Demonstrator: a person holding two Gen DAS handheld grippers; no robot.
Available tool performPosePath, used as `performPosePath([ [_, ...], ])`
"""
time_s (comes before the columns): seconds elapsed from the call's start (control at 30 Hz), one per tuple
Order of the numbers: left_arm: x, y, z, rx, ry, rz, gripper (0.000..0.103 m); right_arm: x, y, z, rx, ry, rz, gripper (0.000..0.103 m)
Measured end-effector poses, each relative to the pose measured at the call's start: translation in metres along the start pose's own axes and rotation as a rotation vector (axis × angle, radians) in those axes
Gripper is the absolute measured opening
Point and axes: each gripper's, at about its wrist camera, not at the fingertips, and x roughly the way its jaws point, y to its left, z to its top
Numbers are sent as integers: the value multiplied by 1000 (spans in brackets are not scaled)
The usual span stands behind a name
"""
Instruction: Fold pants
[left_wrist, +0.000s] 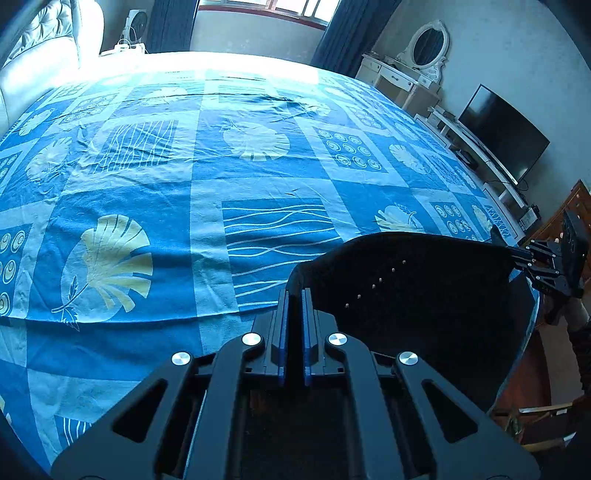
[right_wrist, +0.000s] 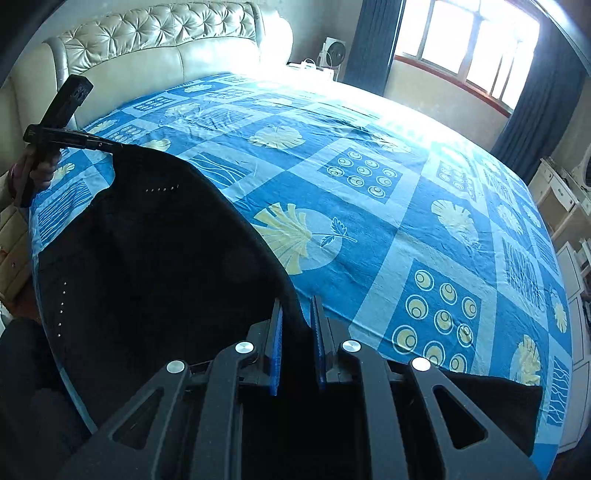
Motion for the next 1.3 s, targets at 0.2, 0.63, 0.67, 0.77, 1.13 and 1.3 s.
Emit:
performPosePath([
  [0.2, -45, -6, -40, -56, -49, -33, 5, -22, 35, -45, -3, -28, -60, 14],
  [0.63, -71, -7, -179, -179, 35, -13, 6, -20, 101, -131, -79, 67, -128, 14],
  [0.67, -66, -8, -186, -182, 54, 0, 6, -16, 104, -135, -89, 80, -134, 15],
  [0.77, -65, -7, -201, -207, 64, 25, 10, -14, 113, -146, -92, 100, -155, 18],
  [1.13, -94, -8, -230, -510, -5, -128, 25, -53, 67, -170, 473, -3, 97, 52],
  [1.3, -69, -7, -229, -614, 20, -125, 26, -47, 68, -176, 575, 11, 171, 52],
])
